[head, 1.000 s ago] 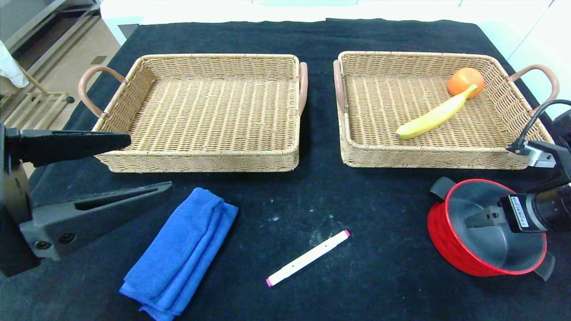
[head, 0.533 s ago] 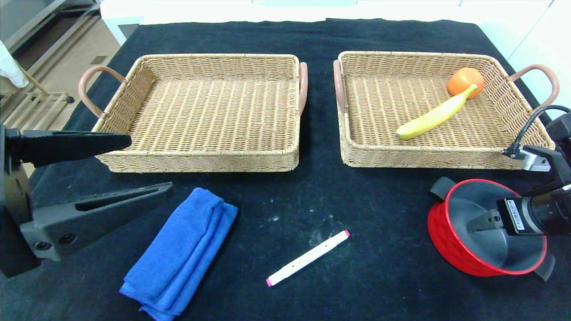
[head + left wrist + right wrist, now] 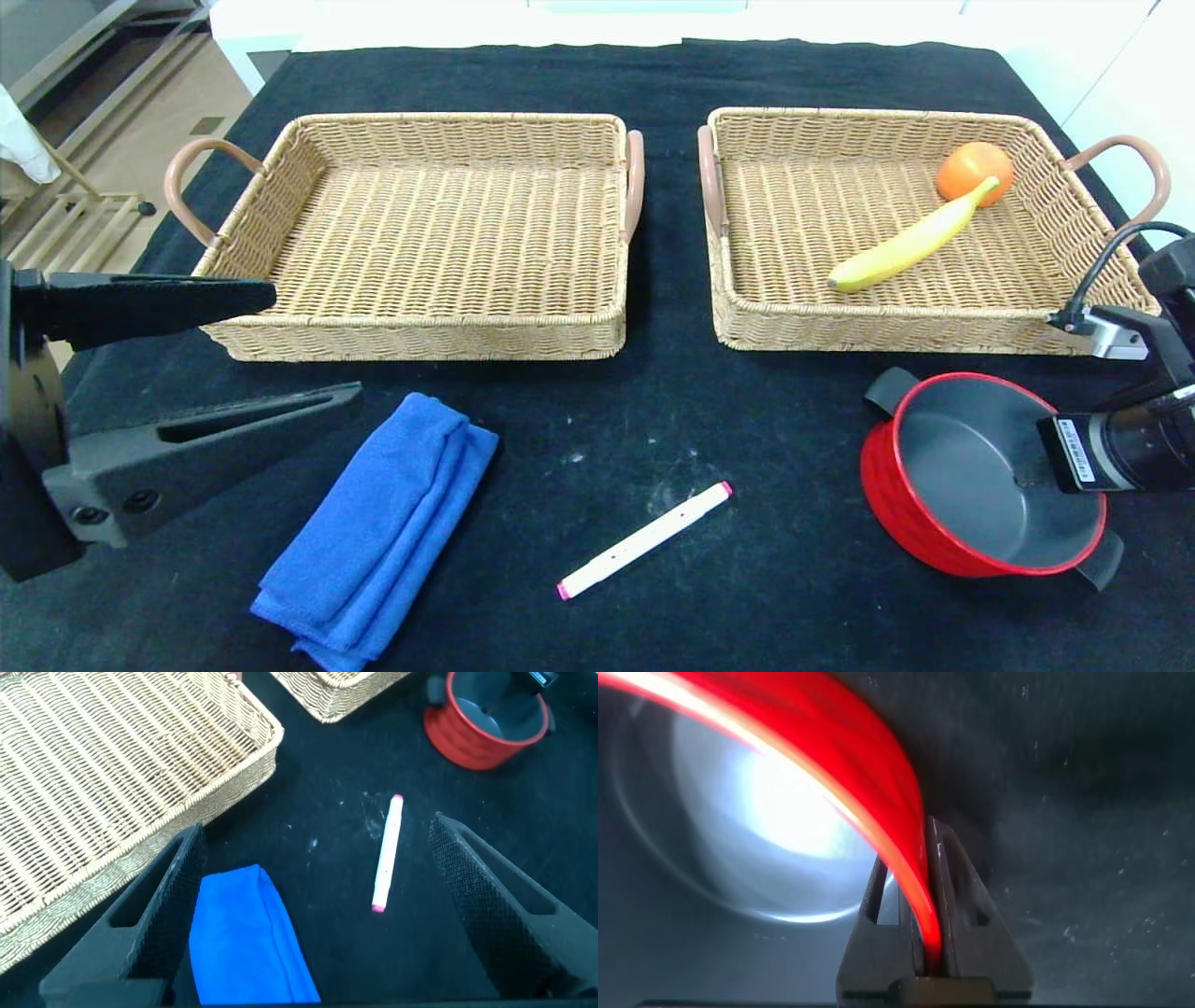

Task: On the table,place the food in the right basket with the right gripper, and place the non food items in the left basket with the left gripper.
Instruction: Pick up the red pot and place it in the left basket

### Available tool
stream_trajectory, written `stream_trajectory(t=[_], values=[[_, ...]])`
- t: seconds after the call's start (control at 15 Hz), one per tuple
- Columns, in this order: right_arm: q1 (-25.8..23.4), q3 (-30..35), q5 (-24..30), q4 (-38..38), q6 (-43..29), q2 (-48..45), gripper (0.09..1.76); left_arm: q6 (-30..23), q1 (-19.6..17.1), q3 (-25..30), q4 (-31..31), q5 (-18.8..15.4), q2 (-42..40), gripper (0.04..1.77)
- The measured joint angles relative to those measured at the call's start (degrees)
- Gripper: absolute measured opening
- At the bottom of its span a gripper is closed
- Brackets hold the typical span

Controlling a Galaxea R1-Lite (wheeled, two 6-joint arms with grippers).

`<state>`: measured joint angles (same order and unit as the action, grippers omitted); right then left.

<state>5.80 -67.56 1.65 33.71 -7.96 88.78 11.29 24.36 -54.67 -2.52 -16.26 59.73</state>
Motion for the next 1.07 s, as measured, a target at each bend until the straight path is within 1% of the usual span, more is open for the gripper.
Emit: stream_trajectory(t=[0.53, 0.8, 0.93, 1.07], values=[[-0.11, -0.02, 0.28, -0.06, 0.02, -0.01, 0.21, 0.0, 0.0, 0.07, -0.01, 0.0, 0.02, 1.72], [0.0, -0.3, 4.8, -0.02, -0.13, -1.07, 0.21, -0.02, 0.0, 0.1, -0.01, 0.01, 0.0, 1.72], [0.54, -0.99, 5.68, -0.04, -0.44, -1.77, 0.21, 0.0, 0.0, 0.1, -0.01, 0.0, 0.0, 1.72], [2.24, -1.79, 5.9, -0.02, -1.93, -2.24, 0.21, 0.0, 0.0, 0.1, -0.01, 0.09, -0.01, 1.72]])
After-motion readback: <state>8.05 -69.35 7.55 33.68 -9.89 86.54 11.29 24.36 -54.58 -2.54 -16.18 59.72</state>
